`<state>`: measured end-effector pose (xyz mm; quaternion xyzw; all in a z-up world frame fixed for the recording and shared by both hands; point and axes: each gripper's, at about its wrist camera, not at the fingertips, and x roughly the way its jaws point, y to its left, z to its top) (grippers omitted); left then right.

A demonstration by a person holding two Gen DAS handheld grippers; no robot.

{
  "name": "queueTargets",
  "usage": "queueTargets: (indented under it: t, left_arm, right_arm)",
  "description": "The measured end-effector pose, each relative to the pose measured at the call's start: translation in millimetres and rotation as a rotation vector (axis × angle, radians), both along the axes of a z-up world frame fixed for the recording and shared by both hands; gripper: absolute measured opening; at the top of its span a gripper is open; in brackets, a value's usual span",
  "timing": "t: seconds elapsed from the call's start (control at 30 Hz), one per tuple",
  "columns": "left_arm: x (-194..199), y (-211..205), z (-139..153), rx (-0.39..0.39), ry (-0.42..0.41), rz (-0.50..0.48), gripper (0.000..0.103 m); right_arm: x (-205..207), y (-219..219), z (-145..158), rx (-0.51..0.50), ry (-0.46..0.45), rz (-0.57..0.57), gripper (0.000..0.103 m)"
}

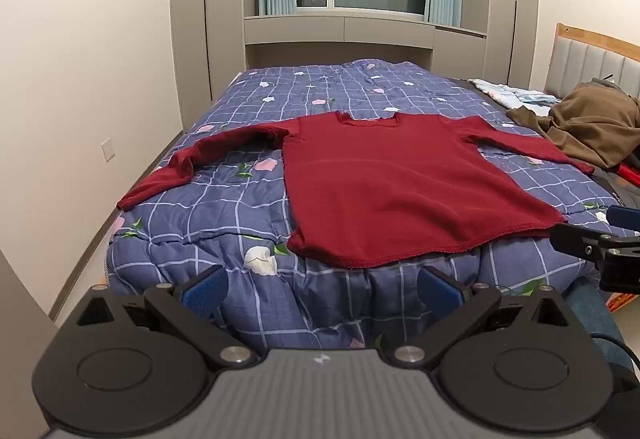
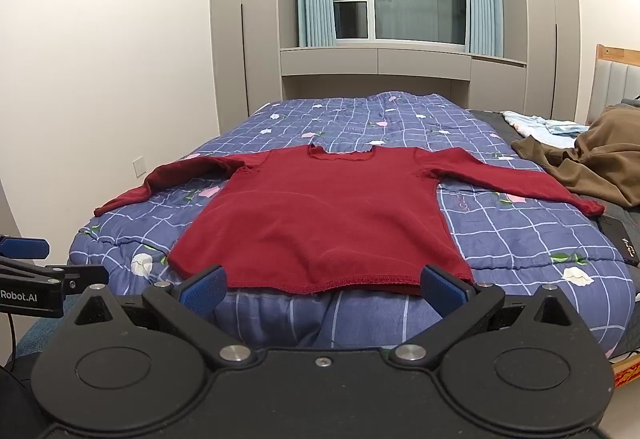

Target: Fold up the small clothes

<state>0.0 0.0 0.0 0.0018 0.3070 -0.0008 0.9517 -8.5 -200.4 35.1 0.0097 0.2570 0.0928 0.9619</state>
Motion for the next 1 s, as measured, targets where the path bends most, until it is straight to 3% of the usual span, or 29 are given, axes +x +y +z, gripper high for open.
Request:
queueTargets:
  t: [1.0]
  left_arm:
    - [0.4, -0.2, -0.2, 0.009, 0.004, 0.0, 0.103]
  right_arm:
    - [-1.5, 0.5, 1.6, -0.006, -0.005, 0.004, 0.103]
